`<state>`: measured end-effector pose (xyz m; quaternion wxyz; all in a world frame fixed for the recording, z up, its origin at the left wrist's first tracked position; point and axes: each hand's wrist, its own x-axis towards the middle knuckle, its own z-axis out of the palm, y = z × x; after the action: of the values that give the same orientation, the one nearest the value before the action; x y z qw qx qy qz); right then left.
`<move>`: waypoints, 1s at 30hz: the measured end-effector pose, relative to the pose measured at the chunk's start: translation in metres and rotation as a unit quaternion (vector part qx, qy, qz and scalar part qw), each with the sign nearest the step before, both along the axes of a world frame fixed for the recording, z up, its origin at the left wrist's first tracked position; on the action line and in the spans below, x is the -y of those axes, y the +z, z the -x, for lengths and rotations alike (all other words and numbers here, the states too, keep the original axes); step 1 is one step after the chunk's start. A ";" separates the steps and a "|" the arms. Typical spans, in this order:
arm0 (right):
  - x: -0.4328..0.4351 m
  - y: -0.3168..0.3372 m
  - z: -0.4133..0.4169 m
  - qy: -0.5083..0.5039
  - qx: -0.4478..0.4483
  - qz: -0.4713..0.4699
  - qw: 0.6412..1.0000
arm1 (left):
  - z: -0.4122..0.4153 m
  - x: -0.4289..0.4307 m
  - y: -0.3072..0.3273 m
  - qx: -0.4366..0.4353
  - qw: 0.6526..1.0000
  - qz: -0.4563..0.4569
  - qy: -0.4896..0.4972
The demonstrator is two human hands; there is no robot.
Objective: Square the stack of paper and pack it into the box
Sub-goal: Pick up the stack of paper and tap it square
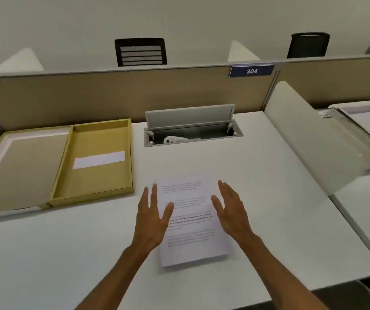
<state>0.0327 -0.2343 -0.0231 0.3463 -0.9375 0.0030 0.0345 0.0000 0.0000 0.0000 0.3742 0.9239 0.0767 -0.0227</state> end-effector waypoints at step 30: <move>0.012 -0.039 -0.041 -0.181 -0.346 -0.280 0.877 | -0.030 -0.007 -0.052 -0.257 0.862 0.351 0.262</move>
<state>0.0740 -0.2461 -0.0621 0.5711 -0.7127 0.2830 0.2929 0.0298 0.0070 -0.0523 0.6326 0.6389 0.3960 -0.1865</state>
